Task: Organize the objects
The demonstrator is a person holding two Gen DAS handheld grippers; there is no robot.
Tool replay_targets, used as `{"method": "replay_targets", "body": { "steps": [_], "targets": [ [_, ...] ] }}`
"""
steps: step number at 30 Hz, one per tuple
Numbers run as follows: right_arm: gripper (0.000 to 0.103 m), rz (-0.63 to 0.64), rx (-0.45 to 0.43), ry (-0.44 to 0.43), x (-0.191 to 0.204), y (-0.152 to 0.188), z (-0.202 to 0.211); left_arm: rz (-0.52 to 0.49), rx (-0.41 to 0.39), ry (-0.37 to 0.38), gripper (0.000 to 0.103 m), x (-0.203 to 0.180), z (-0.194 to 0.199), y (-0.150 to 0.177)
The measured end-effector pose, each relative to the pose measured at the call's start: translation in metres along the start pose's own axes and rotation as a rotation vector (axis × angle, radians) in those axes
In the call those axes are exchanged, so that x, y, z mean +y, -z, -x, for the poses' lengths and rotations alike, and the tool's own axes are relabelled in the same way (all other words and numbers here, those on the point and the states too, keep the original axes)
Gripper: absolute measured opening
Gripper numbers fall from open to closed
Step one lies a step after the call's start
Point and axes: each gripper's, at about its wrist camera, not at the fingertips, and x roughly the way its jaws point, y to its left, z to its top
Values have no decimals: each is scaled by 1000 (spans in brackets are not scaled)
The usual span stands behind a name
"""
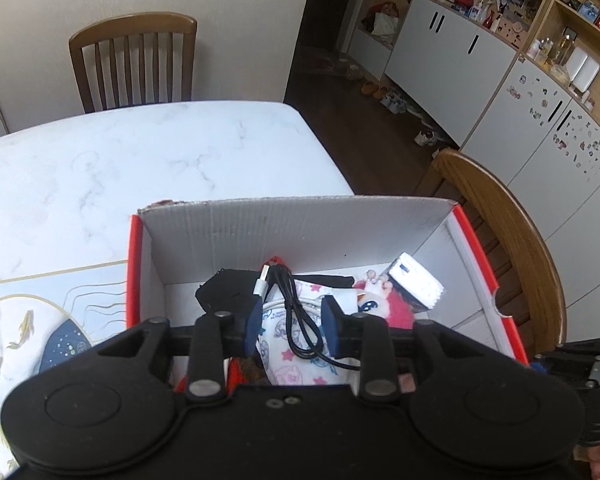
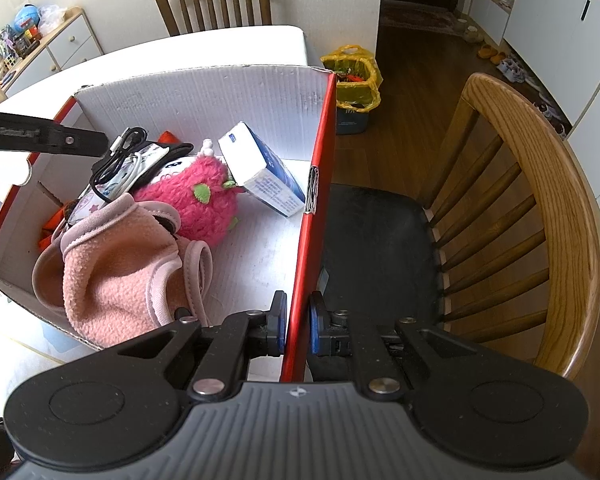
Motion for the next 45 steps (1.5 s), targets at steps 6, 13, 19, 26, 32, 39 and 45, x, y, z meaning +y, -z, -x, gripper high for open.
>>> {"method": "replay_targets", "body": {
  "steps": [6,13,19,26,32,39,45],
  "targets": [
    [11,-7,-29,-5,-2,-4,6,-9,-34,-9,38,-5,19,3],
    [11,10,-56,-12,-3,-7,15,-22,-74,-26,56,-13,39,10],
    [11,39,-102,-27,-4,-6,27,-21,-126,-32,81,-18,58,21],
    [11,70,-172,-66,-7,-1,47,-4,-162,-51,88,-22,70,38],
    [11,114,-227,-115,-3,6,67,8,-185,-75,88,-28,78,54],
    [11,165,-315,-178,1,15,94,31,-224,-79,95,-38,92,67],
    [22,185,-378,-197,3,21,112,26,-270,-77,101,-47,107,74]
  ]
}}
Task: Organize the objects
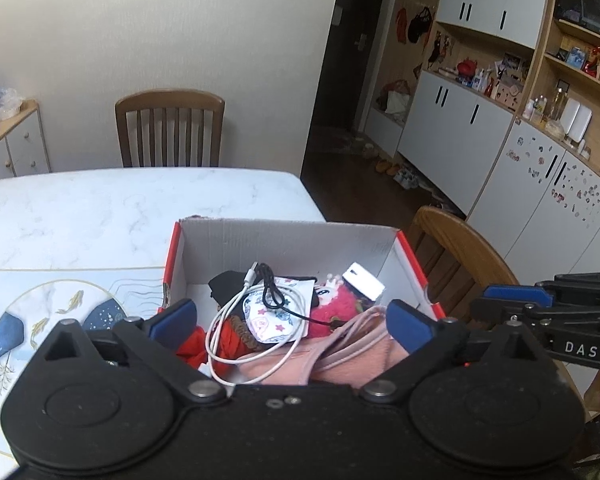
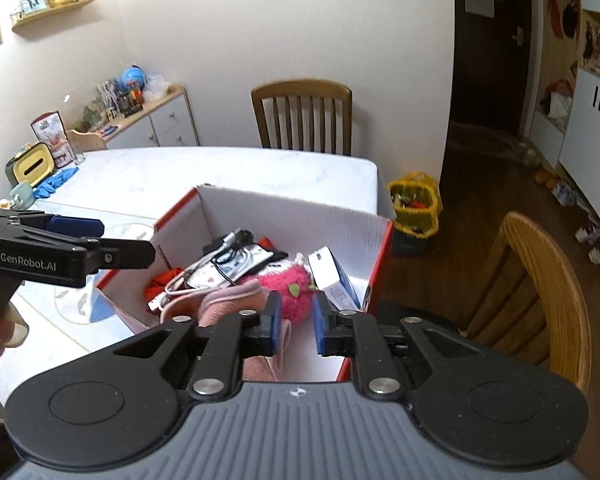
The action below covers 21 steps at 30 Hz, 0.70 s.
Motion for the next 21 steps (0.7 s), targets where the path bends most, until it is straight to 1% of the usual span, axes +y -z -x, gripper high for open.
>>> {"method": "replay_targets", "body": {
  "steps": [2,4,6,8,11,15,16,18,20,21],
  "targets": [
    [27,7,-21,-11,3,0,5,-6,-9,-1,101,-2,4,1],
    [30,17,-39,-12,6,0,8,-9,-19,2,102,-2,8,3],
    [35,21,-61,-15,10,1,12,-12,-30,-1,102,-1,12,5],
    [55,17,-84,-23,13,1,16,-18,-40,-3,102,0,14,6],
    [69,13,-116,-34,17,2,22,-10,-44,-3,102,4,16,8],
    [80,19,-139,-44,23,5,26,-1,-41,7,102,6,17,10],
    [85,15,-145,-46,24,6,27,-3,-45,4,102,6,18,10],
    [88,3,-155,-49,25,7,29,-8,-46,-2,102,6,19,12],
    [94,-14,-161,-50,25,9,31,-11,-39,-8,102,5,19,13],
    [94,-22,-164,-51,25,9,31,-11,-33,-11,102,5,19,14]
  ]
}}
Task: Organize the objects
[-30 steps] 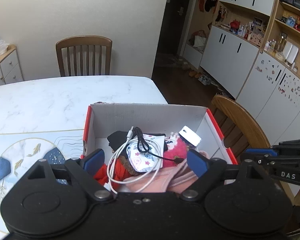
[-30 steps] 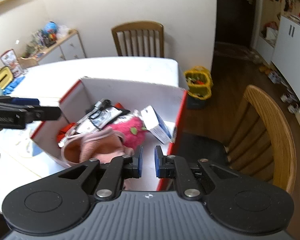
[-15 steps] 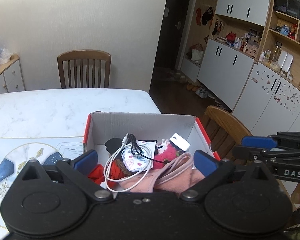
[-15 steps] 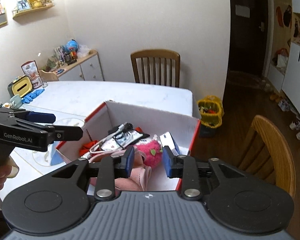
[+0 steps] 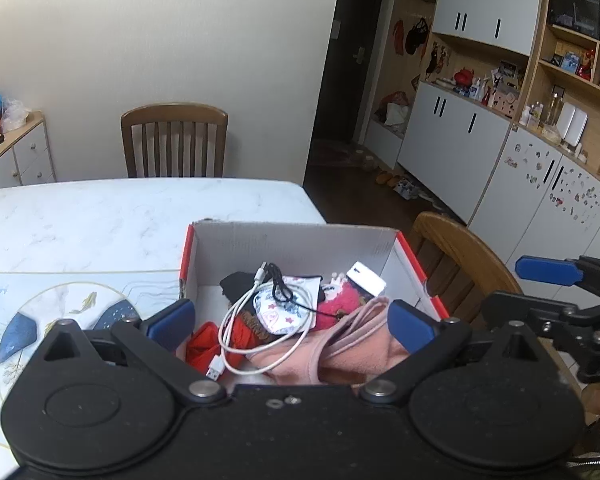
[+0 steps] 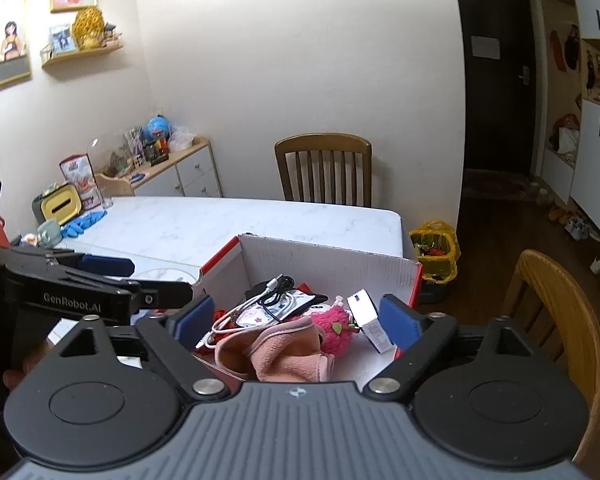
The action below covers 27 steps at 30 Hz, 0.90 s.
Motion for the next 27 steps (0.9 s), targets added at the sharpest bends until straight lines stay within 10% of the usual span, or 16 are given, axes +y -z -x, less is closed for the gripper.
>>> {"method": "replay_targets", "body": {
  "steps": [27],
  "targets": [
    [97,-26,-8,57,22,11,10,-8,16,35,102,1,10,10]
  ]
}}
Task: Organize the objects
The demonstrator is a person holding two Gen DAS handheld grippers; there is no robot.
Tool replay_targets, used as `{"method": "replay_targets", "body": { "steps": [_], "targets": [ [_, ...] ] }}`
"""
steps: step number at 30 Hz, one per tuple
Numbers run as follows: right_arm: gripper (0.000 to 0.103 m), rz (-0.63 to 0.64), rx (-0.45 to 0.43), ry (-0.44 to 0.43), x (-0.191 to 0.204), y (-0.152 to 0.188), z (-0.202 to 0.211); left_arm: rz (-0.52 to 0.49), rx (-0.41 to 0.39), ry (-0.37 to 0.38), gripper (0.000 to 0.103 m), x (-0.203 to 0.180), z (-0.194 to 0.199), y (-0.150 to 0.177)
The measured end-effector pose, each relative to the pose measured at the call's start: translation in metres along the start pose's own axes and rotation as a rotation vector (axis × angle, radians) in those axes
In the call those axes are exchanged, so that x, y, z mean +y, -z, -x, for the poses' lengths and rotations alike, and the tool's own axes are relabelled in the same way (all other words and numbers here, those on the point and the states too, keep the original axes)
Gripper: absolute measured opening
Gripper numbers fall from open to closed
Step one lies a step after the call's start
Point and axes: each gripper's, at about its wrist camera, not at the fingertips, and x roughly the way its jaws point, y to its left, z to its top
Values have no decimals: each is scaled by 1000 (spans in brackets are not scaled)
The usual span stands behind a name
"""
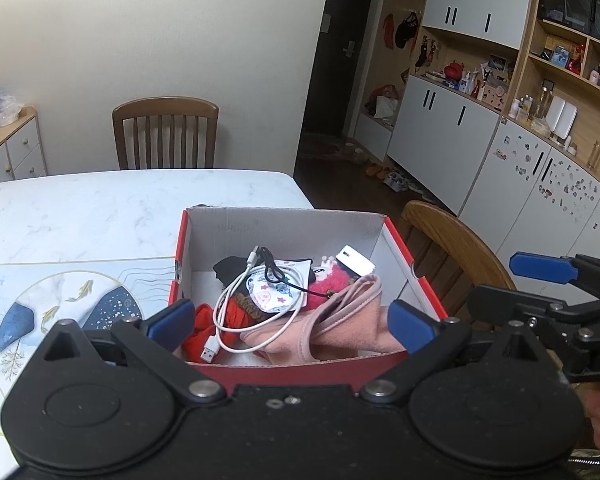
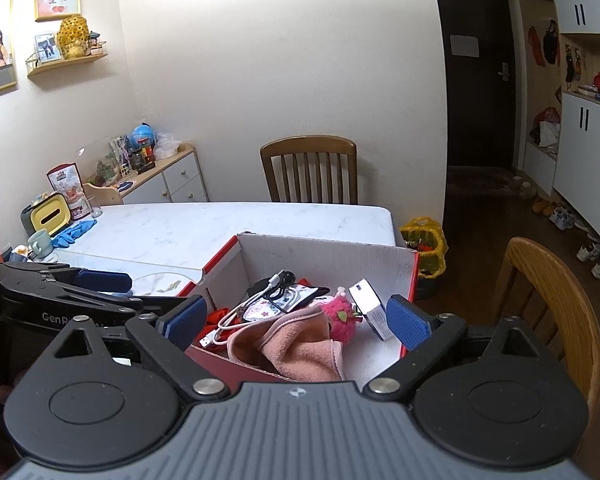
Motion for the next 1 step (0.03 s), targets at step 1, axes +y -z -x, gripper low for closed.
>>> {"method": "replay_targets", "body": {
  "steps": [1],
  "targets": [
    [97,0,1,2,1,0,0,0,3,-1,102,1,0,0]
  ]
}}
